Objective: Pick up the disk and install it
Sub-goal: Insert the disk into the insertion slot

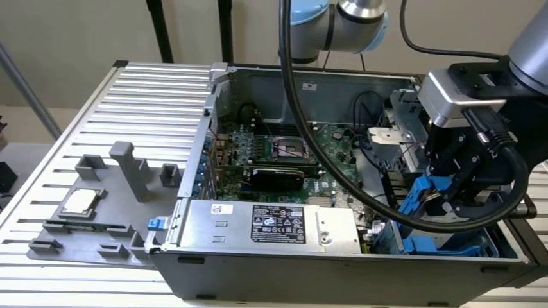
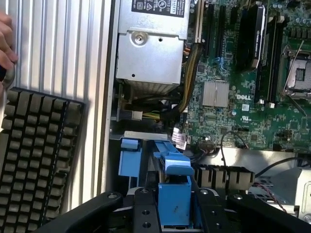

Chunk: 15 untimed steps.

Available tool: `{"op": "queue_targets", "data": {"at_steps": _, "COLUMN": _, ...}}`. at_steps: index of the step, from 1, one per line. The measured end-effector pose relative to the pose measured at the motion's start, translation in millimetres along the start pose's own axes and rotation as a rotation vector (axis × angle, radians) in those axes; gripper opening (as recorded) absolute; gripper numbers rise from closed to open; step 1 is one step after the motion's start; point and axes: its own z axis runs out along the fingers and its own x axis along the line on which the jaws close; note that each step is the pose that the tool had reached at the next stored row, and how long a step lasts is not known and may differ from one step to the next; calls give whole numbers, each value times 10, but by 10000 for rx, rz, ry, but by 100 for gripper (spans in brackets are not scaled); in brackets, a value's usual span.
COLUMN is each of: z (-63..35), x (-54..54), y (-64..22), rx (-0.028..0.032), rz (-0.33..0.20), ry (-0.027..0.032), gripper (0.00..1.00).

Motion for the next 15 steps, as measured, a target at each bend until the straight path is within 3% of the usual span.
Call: {"op": "queue_targets", "data": {"at_steps": 15, "z": 33, "x": 2, "y": -8, "rx": 0, "rz": -41, "ry": -11, "gripper": 0}}
